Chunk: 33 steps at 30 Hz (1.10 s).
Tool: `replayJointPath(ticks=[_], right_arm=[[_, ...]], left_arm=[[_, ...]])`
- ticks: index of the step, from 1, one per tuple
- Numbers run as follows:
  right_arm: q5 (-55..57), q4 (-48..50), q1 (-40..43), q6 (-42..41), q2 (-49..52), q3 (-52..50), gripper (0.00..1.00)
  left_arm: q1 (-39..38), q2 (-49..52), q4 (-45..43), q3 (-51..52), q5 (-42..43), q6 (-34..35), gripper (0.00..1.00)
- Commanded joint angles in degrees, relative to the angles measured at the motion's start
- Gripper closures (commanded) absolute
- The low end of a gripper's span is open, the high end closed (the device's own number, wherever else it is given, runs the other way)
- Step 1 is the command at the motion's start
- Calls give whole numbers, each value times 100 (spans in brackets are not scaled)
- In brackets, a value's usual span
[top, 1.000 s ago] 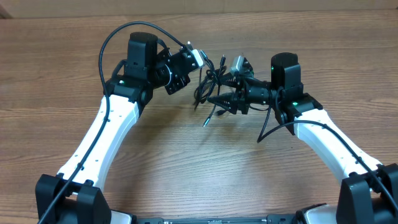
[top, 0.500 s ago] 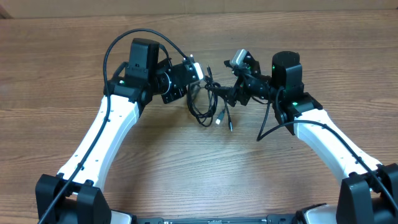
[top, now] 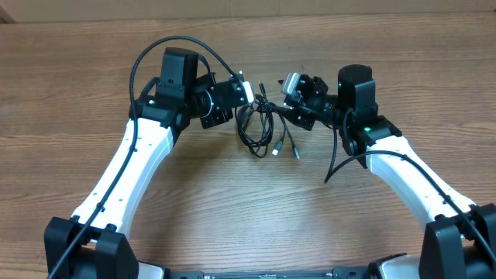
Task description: Untangle cables
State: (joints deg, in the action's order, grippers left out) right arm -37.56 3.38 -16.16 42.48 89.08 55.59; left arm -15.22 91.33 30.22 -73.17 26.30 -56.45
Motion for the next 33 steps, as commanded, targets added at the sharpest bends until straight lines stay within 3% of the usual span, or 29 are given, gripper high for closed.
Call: replayJointPath(ticks=[1,9,19,25,33], right_arm=[[-151,0,-11,221,-127,74,57],[-369,-4,-13,306,-127,74,65],[-890,-70,-22,310,-127,72,65],[-920,-699,-22,1005,-127,72,70],[-922,-776,-22,1056,-127,72,76]], left_arm=[[20,17,-35,-92,214,-146,96],[20,17,-48,-92,529,-144,96],[20,17,-170,-92,531,-133,96],[20,17,-466,-92,695,-118,96],[20,17,-529,-92,811,-120,96]])
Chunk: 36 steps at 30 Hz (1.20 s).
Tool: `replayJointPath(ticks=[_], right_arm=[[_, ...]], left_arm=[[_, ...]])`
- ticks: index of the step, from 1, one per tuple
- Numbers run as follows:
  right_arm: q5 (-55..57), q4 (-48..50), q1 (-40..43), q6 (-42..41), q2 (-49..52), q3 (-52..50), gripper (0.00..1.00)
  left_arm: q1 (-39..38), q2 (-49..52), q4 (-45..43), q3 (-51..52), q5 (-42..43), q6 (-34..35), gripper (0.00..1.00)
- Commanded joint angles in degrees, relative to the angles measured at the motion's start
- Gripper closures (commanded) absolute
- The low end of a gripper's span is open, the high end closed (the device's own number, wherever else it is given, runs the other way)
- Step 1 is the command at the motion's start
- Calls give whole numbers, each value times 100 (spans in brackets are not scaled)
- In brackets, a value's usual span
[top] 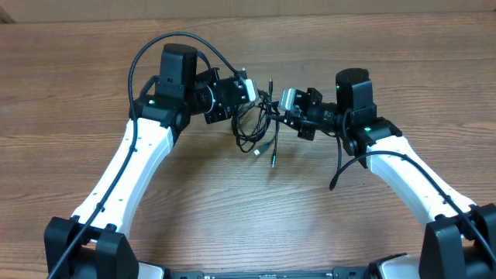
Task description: Untangle cables
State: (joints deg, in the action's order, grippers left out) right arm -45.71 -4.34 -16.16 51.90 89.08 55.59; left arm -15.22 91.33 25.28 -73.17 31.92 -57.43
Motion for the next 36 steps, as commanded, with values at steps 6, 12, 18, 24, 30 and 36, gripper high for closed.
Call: replayJointPath(ticks=[6,12,18,24,30,36], right_arm=[[-109,234,-22,111,-127,74,70],[-105,562,-20,114,-127,74,70],[-87,684,-20,236,-127,74,76],[-85,662,-20,330,-127,72,80],[-61,382,-20,413,-127,72,85],[-63,376,-20,413,-127,72,91]], left_arm=[[20,28,81,-92,201,-26,96],[20,28,114,-92,221,-26,96],[22,28,170,-92,210,-26,96],[20,28,186,-92,205,-26,96],[22,28,133,-92,208,-24,96],[22,28,129,-92,203,-24,96]])
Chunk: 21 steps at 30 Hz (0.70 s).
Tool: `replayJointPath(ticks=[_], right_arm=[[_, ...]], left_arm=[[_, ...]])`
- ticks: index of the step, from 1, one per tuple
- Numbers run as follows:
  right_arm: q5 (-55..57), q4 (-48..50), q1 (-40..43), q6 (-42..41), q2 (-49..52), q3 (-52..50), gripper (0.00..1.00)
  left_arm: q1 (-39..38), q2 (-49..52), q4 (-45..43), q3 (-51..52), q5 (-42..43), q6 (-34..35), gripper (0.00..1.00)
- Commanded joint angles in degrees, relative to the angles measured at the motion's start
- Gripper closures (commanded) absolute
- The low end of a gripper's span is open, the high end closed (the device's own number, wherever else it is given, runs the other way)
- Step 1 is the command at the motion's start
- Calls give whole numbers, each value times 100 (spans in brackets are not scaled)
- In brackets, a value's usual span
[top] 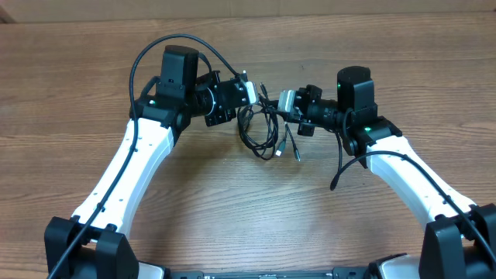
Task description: Untangle cables
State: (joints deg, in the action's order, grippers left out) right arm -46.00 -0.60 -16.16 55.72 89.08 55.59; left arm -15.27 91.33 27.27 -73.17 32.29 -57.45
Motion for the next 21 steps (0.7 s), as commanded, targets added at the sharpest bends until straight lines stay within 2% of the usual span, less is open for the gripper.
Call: replayJointPath(ticks=[1,6,21], right_arm=[[-35,13,-20,33,-127,74,92],[-37,31,-20,31,-127,74,96],[-44,192,-20,28,-127,74,96]], left_arm=[[26,28,-68,-92,164,-22,96],[26,28,-55,-92,162,-22,96],[26,28,166,-92,-31,-17,96]])
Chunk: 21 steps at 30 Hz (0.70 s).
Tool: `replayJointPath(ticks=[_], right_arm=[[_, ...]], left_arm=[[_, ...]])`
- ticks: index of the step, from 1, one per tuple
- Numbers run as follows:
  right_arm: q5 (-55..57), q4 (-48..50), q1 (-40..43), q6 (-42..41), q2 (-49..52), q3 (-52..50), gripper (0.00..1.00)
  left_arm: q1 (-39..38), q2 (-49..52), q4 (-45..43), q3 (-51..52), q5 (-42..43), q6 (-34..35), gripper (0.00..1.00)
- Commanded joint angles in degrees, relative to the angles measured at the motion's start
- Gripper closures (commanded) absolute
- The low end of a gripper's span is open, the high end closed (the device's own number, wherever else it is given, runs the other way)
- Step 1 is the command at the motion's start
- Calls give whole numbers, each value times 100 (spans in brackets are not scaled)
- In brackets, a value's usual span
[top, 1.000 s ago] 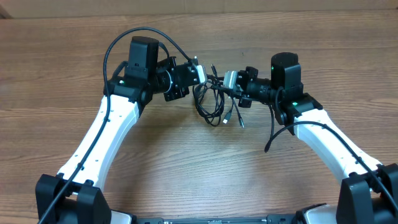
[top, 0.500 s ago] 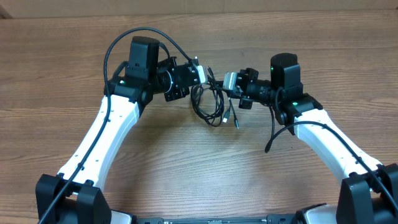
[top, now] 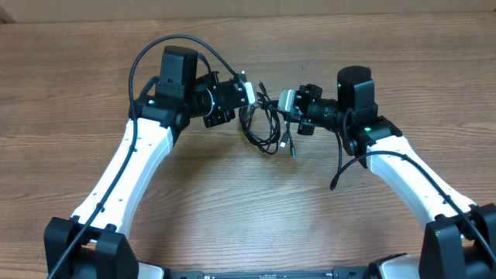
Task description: Untangle cables
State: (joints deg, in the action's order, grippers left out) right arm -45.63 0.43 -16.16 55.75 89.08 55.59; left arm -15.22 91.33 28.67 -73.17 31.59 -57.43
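A tangle of black cables point(top: 262, 125) hangs in loops between my two grippers at the middle of the wooden table point(top: 232, 209). My left gripper point(top: 248, 97) meets the bundle's upper left side and looks shut on a strand there. From the right, my right gripper point(top: 282, 107) closes on strands at the bundle's upper right. Two loose plug ends point(top: 291, 147) trail down toward the front. The fingertips themselves are hard to make out from above.
Each arm's own black supply cable arcs over it, the left arm's cable point(top: 167, 43) at the back and the right arm's cable point(top: 339, 167) in front. The table's far edge point(top: 248, 14) lies just behind the grippers.
The loose plug ends sit slightly higher and further left than before, and the loops look a little tighter. Both grippers stay almost where they were.
At first both grippers held the bundle with the right wrist angled downward. Then the left gripper had shifted right and the bundle's ends had swung left. After that the right wrist was level and the ends hung back to the right, as now.
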Motion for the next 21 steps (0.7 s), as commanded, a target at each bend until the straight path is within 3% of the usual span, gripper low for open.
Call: replayJointPath(ticks=[1,21], right_arm=[[-87,90,-20,24,-127,74,96],[-662,839,-20,2,-129,74,96]], left_arm=[[22,28,42,-92,39,-17,96],[22,203,664,-81,37,136,96]])
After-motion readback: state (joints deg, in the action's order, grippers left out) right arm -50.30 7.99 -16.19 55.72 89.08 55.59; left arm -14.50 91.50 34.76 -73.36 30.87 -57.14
